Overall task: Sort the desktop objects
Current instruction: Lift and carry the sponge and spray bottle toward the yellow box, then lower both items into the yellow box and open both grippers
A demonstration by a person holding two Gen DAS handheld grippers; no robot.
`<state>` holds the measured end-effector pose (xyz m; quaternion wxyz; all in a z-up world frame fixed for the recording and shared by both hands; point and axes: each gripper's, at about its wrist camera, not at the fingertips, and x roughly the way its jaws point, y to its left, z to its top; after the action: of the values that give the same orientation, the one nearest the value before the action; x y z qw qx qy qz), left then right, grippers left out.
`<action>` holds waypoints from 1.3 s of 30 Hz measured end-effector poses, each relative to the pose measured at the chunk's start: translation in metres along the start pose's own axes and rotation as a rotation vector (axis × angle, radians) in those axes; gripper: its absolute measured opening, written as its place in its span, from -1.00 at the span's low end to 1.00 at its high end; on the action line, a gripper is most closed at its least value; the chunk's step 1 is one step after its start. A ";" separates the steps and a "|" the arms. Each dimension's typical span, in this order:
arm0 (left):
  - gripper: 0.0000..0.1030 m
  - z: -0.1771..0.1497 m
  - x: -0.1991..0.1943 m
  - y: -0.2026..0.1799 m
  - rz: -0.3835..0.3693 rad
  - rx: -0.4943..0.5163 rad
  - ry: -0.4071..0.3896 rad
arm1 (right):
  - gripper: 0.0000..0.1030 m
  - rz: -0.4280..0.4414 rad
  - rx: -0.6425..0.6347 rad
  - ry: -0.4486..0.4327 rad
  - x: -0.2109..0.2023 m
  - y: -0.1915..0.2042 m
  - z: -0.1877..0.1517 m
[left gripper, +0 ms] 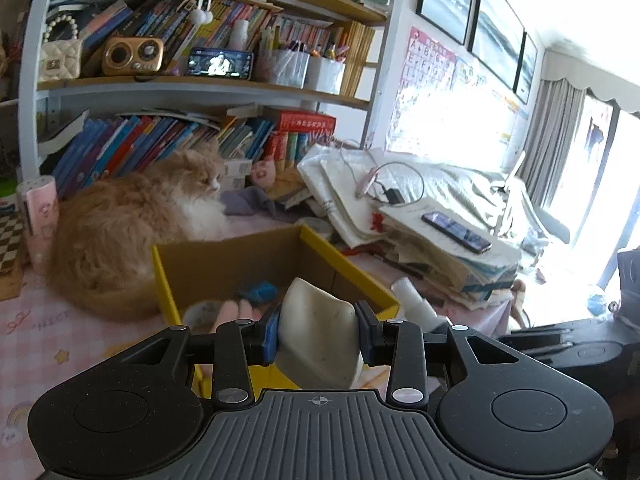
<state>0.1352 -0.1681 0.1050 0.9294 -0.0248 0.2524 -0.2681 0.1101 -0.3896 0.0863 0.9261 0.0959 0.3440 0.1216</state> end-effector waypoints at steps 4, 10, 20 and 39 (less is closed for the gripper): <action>-0.30 0.018 0.018 0.012 -0.023 0.017 -0.026 | -0.42 -0.017 -0.011 -0.057 0.007 0.000 0.027; -0.30 0.043 0.045 0.040 -0.021 0.017 -0.062 | -0.42 -0.022 -0.048 -0.111 0.034 0.003 0.070; -0.30 0.047 0.093 0.083 -0.013 0.012 0.006 | -0.42 -0.007 -0.112 -0.074 0.102 0.022 0.105; -0.29 0.016 0.156 0.103 0.014 0.104 0.191 | -0.42 -0.070 -0.198 0.197 0.198 0.018 0.087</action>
<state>0.3061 -0.1614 0.0289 0.9029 0.0510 0.3259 -0.2755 0.3095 -0.3229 0.0345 0.8964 -0.0204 0.4230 0.1312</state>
